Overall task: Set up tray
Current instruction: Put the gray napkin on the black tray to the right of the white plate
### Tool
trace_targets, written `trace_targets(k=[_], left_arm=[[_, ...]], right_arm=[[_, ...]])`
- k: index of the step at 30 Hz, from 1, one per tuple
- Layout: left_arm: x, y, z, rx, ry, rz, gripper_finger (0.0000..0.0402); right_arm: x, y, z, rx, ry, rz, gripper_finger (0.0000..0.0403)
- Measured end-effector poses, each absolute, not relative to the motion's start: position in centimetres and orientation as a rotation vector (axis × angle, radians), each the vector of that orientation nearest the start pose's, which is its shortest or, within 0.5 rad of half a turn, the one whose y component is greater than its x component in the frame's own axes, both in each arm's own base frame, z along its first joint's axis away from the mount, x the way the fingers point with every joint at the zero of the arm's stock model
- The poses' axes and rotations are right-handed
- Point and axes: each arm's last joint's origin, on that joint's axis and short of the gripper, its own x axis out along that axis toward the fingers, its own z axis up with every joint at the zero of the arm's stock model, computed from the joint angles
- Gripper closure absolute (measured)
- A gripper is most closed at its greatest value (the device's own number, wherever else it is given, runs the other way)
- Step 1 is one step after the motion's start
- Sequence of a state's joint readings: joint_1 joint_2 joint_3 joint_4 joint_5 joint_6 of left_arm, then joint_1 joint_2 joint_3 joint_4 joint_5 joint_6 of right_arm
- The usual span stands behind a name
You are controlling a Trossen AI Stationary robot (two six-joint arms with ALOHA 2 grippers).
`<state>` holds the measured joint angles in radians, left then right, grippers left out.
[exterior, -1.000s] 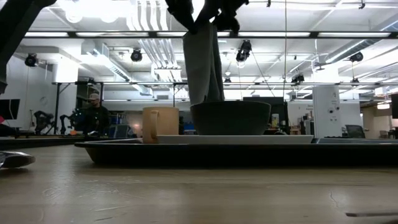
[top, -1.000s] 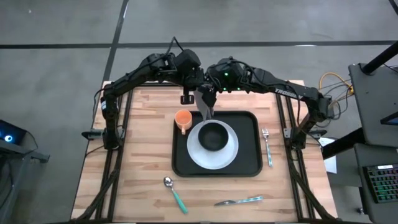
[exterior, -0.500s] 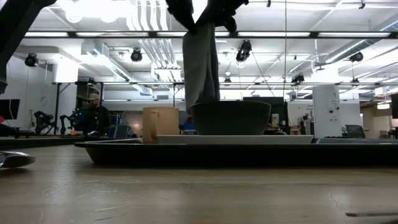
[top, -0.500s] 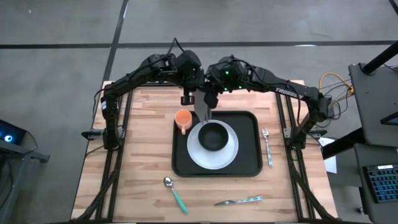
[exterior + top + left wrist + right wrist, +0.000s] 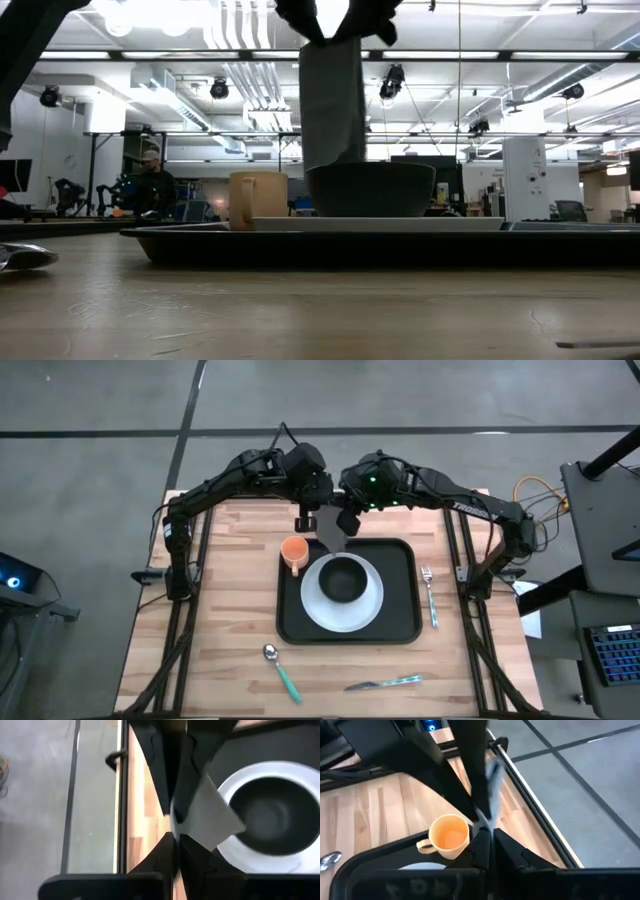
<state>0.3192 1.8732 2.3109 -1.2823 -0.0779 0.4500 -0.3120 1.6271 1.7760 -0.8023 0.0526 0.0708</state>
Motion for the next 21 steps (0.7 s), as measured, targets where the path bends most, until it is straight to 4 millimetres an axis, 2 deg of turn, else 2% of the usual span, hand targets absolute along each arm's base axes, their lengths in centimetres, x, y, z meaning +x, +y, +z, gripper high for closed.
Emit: trace_targets(k=[3,7,10,16,21], left_arm=[[32.9,11.1,44.6,0.284,0.928,0.116,0.0399],[31.8,10.7,46.6,0.265,0.827,0.093,0.0399],[30.8,10.3,47.9,0.277,0.749,0.110,0.0398],[29.0,10.2,49.6,0.311,0.679,0.141,0.0373],[28.4,10.7,49.9,0.316,0.682,0.186,0.0360]], right_arm=[[30.5,-10.7,41.4,0.156,0.669,-0.413,0.0395],[27.3,-10.3,42.7,0.139,0.712,-0.509,0.0395],[25.5,-9.4,43.0,0.168,0.746,-0.513,0.0395],[22.0,-5.6,44.8,0.264,0.704,-0.468,0.0395],[20.3,-1.9,44.7,0.358,0.719,-0.401,0.0395]])
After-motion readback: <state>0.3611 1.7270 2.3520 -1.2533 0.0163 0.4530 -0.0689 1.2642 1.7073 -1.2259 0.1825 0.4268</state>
